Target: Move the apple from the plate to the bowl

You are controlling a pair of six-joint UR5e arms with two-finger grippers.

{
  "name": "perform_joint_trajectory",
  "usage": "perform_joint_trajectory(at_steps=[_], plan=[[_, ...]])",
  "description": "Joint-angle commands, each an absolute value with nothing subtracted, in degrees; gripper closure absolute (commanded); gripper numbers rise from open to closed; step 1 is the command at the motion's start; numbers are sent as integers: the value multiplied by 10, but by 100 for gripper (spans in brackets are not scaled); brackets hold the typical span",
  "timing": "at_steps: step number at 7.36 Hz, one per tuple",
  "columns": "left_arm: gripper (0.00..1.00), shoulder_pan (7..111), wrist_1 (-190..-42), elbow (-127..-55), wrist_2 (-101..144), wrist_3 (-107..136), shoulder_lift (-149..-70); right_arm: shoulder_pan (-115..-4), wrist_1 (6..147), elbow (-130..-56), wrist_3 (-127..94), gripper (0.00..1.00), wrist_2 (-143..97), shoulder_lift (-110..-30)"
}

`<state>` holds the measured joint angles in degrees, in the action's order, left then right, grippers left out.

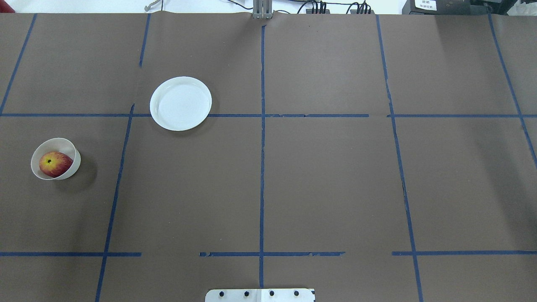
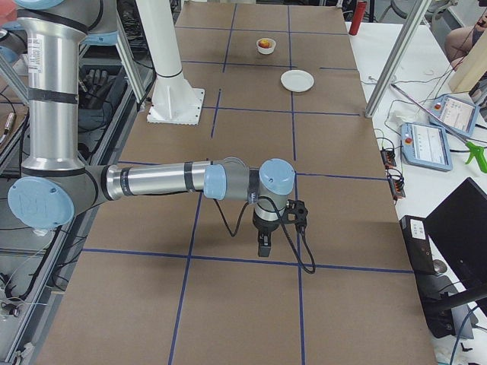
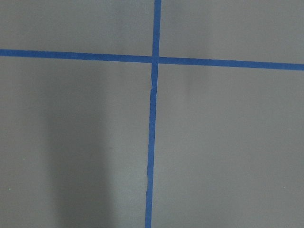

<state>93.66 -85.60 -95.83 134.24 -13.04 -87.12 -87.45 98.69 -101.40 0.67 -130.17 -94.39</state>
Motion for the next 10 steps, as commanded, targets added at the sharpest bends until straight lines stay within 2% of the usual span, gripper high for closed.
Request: perform_joint_trajectory(at_steps=[1, 10], plan=[[0, 937, -857, -954, 1341, -128, -872, -875, 987, -1014, 6, 0, -1302, -944], [0, 948, -866, -960, 1316, -128, -884, -875, 987, -1014, 6, 0, -1302, -944]])
